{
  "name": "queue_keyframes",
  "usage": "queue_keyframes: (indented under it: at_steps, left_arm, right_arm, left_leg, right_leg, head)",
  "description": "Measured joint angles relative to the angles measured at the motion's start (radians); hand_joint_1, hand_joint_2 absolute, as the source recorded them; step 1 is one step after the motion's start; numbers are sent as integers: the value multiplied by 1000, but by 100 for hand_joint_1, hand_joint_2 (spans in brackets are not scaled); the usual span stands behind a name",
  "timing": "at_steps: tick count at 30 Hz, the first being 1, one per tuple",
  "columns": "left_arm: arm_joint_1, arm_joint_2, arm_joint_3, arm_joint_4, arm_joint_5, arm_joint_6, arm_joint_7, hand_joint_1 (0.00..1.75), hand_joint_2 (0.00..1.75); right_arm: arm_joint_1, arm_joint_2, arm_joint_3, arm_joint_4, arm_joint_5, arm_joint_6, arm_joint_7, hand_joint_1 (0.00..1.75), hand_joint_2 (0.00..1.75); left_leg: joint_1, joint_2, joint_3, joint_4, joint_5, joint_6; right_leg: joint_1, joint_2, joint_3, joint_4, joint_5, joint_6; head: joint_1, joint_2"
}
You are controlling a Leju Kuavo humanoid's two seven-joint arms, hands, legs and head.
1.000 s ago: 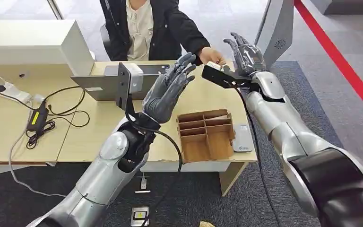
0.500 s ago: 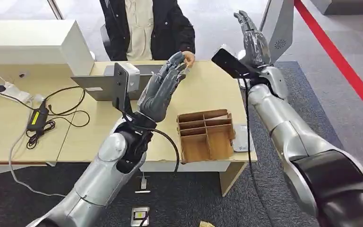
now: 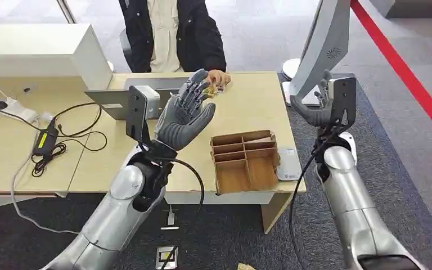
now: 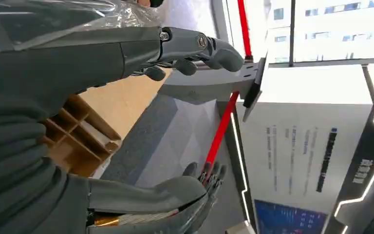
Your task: Pass the card to the sensor for recognition and then transmit it.
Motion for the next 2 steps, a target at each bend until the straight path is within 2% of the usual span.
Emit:
queue_keyframes:
  at_steps: [2]
  left_arm:
    - [10,6,4,-9,0,-7,7,0,175]
  right_arm:
    - [48,-11,-14,-71,11,4,13,0,175]
  left_leg:
    - [0,1,0,0,0,0]
  right_leg:
    - [0,1,0,0,0,0]
  head:
    - [0,0]
